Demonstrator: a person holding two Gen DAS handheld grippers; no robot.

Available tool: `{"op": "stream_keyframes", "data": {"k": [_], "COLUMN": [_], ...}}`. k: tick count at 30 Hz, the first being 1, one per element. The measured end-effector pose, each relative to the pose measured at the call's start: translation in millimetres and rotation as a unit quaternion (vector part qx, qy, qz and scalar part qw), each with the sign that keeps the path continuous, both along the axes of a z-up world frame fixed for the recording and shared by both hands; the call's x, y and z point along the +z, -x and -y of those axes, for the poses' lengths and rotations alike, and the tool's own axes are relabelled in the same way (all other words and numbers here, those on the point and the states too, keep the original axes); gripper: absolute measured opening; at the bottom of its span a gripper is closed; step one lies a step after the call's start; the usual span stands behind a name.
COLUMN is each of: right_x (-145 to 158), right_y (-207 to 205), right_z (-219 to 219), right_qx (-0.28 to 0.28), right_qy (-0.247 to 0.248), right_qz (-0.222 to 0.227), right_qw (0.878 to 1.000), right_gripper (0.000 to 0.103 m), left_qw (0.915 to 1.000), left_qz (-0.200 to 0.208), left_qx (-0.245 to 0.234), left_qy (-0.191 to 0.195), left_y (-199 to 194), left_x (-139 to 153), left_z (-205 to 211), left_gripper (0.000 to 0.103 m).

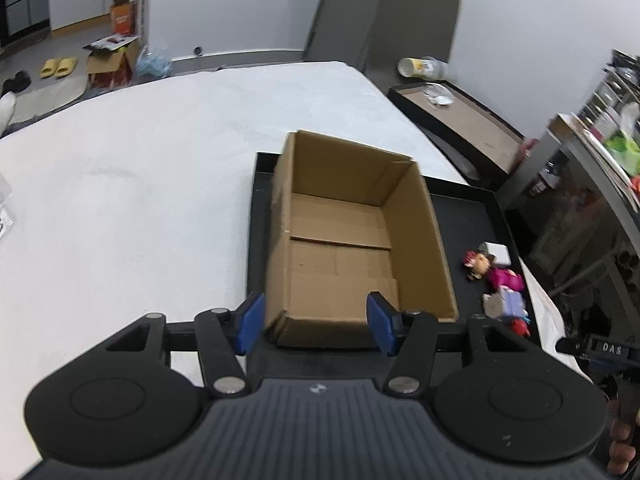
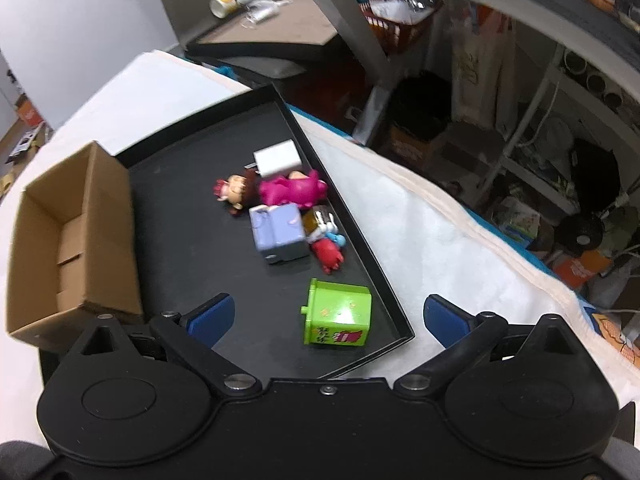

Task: Organize rigid objects
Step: 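Move the right gripper to the green cube box and close on it, then lift the green cube box with the right gripper over the cardboard box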

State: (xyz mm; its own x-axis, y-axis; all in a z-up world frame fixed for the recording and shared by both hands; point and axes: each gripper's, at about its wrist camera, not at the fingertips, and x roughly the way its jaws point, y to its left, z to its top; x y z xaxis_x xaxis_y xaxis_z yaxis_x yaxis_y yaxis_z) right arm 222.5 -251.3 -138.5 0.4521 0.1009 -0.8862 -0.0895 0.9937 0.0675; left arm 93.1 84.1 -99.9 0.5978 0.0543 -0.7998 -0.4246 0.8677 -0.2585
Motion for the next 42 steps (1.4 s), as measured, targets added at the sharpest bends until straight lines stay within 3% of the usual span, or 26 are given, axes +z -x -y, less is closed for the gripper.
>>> {"op": "stream_keyframes", "data": {"k": [18,24,26,27,31,42], "right_x": [-54,-68,-73,-75,-74,-63], "right_y": [-33,-39,-40,-39,-36,-29], "right_z": [0,-5,-5,-4,0,5], "right_qx": [-0.024,-0.018,-0.017,-0.017,-0.022,-0.013], "right_qy": [0.003,0.004,0.002,-0.002,-0.027,-0.051], "right_qz": [-0.06,-0.08,-0.09,-0.096,-0.097,-0.078], "right_qw": [0.998,0.997,0.996,0.995,0.995,0.996], "right_gripper": [0.101,0.087,0.07,0.055,0.055,0.055], "left_qw": [0.9987,0.9982,0.9981,0.9983,0.999,0.9993], "left_qz": [-0.029,-0.037,-0.044,-0.042,-0.038,-0.028], "left_qx": [0.042,0.047,0.042,0.04,0.019,0.018], "left_qy": [-0.006,0.0,0.003,0.008,0.007,0.016], "left_y": [-25,-32,-34,-34,-33,-17], "left_x": [-34,-47,-50,-51,-52,-52], "left_z": [-23,-26,-25,-25,-17,-9], "left_gripper": [0.055,0.045,0.029,0.026,0.01,0.011]}}
